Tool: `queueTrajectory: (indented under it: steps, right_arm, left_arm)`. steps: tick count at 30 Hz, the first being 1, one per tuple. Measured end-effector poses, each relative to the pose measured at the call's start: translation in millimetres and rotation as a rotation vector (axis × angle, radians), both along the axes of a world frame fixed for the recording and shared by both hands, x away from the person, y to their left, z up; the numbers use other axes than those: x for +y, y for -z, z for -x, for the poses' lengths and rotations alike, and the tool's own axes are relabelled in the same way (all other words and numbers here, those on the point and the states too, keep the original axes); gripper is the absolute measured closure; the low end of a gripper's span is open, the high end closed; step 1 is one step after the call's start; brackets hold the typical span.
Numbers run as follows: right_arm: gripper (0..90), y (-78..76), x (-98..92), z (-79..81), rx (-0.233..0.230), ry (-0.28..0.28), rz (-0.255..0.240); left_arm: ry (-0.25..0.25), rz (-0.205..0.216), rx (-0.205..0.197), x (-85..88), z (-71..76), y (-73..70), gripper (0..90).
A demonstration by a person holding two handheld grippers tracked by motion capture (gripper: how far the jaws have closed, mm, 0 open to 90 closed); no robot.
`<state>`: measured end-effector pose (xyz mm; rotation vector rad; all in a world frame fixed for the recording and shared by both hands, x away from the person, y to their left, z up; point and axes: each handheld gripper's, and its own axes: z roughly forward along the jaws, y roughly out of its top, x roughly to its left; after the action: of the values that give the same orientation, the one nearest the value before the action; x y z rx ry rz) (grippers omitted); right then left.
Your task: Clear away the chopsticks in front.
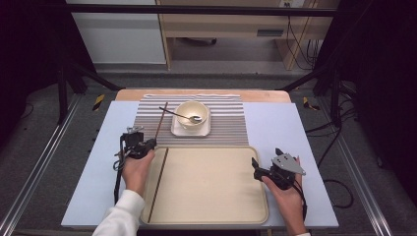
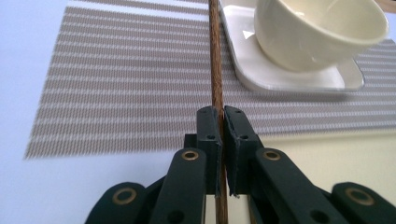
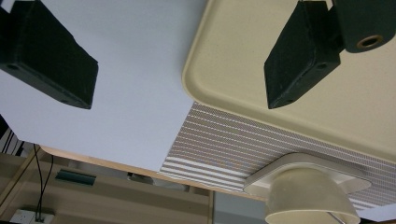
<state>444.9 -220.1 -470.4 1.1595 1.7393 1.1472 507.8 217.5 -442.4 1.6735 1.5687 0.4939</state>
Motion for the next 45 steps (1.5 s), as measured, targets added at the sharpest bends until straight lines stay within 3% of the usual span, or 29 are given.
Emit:
queueTrajectory:
  steps: [4,6,8,14,18,20,27,45]
  right_arm:
    - [9.8,0.3,-0.2,-0.3,0.002,0.000,-0.001]
    - [9.8,0.3,-0.4,0.0,0.003,0.001,-0.001]
    - [9.9,0.3,-0.1,0.5,0.003,0.001,-0.001]
    - [9.8,0.2,0.4,0.9,0.003,0.000,-0.001]
    - [9.8,0.3,0.6,0.8,0.001,-0.004,0.004]
    - [9.8,0.0,0.3,1.2,0.004,0.000,-0.003]
    - [9.8,0.8,1.2,1.4,0.006,-0.006,0.000]
    - [9.8,-0.2,0.5,1.6,0.003,0.000,-0.012]
  left_arm:
    - [0.011,-0.010,-0.006,1.3,20.9,3.7,85.5]
    - [0.017,-0.049,-0.012,-0.7,29.3,3.7,85.5]
    - [0.029,-0.062,-0.011,-3.6,38.8,4.3,85.5]
    - [0.048,-0.020,-0.037,-9.2,69.8,4.6,85.5]
    - [0.072,-0.024,-0.035,-15.5,86.4,9.3,85.5]
    - [0.073,0.004,-0.033,-18.6,95.7,13.0,85.5]
    - [0.084,0.009,-0.024,-23.8,105.0,18.4,85.5]
    - [0.090,0.036,-0.024,-31.3,122.2,15.5,85.5]
